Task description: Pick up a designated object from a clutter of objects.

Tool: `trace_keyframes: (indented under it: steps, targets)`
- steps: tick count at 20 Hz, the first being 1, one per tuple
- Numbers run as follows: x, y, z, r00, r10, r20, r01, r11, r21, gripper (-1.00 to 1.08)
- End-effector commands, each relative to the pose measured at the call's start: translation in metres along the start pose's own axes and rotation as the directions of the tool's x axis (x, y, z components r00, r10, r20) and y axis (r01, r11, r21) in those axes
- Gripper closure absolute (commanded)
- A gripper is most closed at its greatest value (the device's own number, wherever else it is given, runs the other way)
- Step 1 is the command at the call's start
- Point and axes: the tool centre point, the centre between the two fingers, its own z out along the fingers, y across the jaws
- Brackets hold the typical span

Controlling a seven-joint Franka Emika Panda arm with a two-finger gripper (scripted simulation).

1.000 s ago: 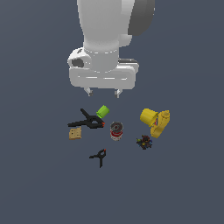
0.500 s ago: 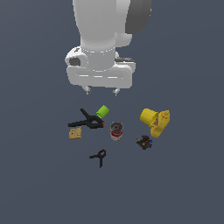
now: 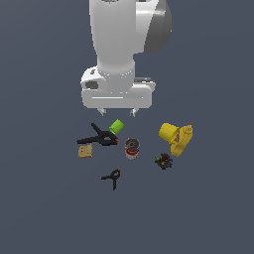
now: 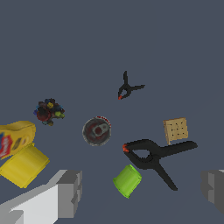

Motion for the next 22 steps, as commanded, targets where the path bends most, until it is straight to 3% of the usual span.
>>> trace_keyframes:
  steps: [1, 6, 13, 22]
  targets:
    - [0.003, -0.005, 0.016, 0.999, -0.045, 0.001, 0.045, 0.999, -0.001, -0.92]
    - [0.008, -0.018, 0.058, 0.986, -0.167, 0.001, 0.167, 0.986, 0.000, -0.92]
    - [0.007, -0.039, 0.122, 0.937, -0.348, 0.000, 0.348, 0.937, 0.005, -0.92]
    - [0.001, -0.054, 0.163, 0.886, -0.463, -0.004, 0.463, 0.886, 0.012, -0.92]
